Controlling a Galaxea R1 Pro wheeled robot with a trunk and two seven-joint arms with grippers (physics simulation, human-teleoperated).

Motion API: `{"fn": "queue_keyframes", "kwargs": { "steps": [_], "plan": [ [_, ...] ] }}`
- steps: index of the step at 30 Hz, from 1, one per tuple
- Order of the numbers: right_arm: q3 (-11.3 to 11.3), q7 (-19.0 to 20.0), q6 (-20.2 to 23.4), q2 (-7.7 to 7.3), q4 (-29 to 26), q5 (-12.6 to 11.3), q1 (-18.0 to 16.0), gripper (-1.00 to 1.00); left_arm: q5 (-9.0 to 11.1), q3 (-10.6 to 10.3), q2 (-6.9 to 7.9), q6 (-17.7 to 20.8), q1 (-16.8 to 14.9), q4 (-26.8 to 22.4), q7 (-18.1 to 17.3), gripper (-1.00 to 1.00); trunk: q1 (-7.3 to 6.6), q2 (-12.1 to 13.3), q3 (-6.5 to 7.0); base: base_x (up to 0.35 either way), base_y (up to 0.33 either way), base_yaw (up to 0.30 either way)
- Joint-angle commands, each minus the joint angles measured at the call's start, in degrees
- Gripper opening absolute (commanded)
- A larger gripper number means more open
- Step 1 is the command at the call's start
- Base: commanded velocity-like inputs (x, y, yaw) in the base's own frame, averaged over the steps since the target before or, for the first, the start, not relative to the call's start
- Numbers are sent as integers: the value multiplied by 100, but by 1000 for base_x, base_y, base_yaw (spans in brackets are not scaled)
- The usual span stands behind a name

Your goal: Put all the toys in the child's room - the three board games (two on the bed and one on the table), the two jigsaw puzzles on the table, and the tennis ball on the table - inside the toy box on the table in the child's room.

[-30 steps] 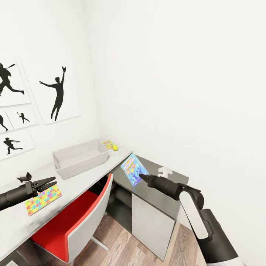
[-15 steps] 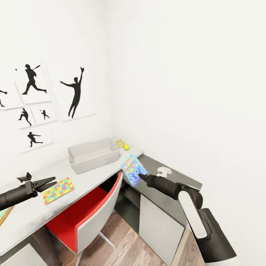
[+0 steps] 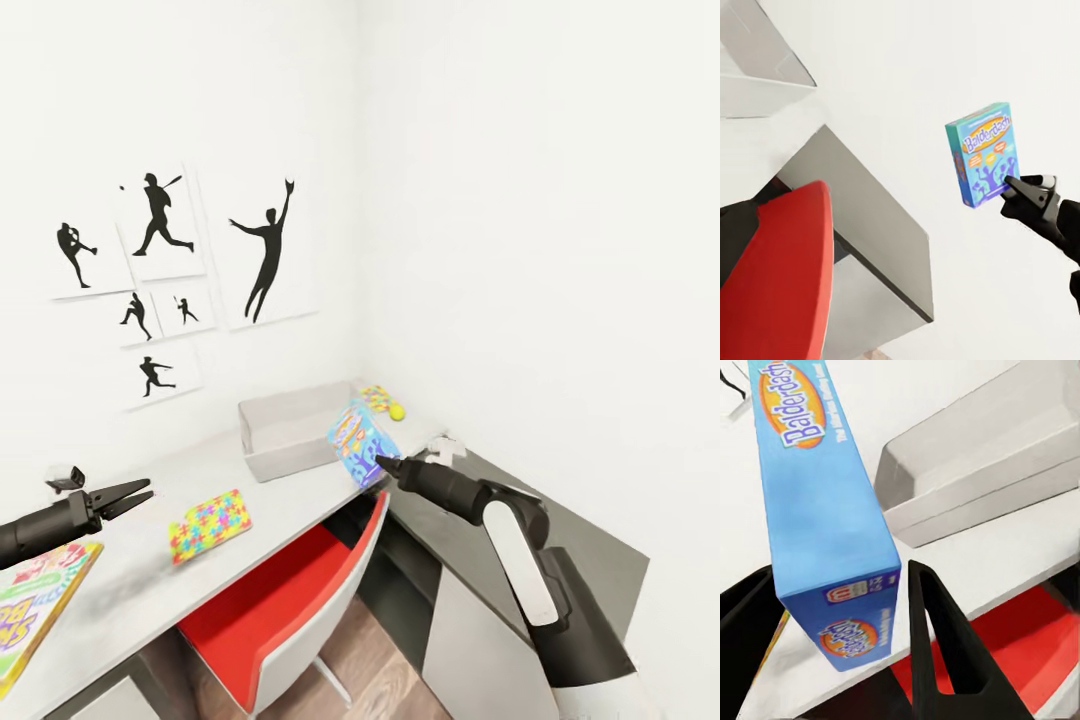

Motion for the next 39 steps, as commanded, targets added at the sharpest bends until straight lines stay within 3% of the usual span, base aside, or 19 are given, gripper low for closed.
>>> {"fn": "queue_keyframes", "kwargs": {
  "steps": [1,7,13,19,39],
  "plan": [
    [-25,32,33,-2,2,10,-92,-100,-5,-4,-3,60,-6,1,-27,100,7,-13,-16,321,54,279],
    [-219,42,220,-41,405,-22,-533,-100,1,-49,-27,64,-6,-30,-27,100,7,-13,-42,219,-28,262],
    [-515,88,286,-80,530,-34,-617,-100,1,-78,-30,60,-6,-34,-27,100,7,-13,-76,210,-208,215],
    [-556,88,300,-84,498,-34,-624,-100,1,-78,-30,41,-6,-34,-27,100,7,-13,-88,136,-99,48],
    [-568,70,513,-28,477,-30,-645,-100,1,-78,-28,31,-6,-34,-27,100,7,-13,-89,176,73,2]
  ]
}}
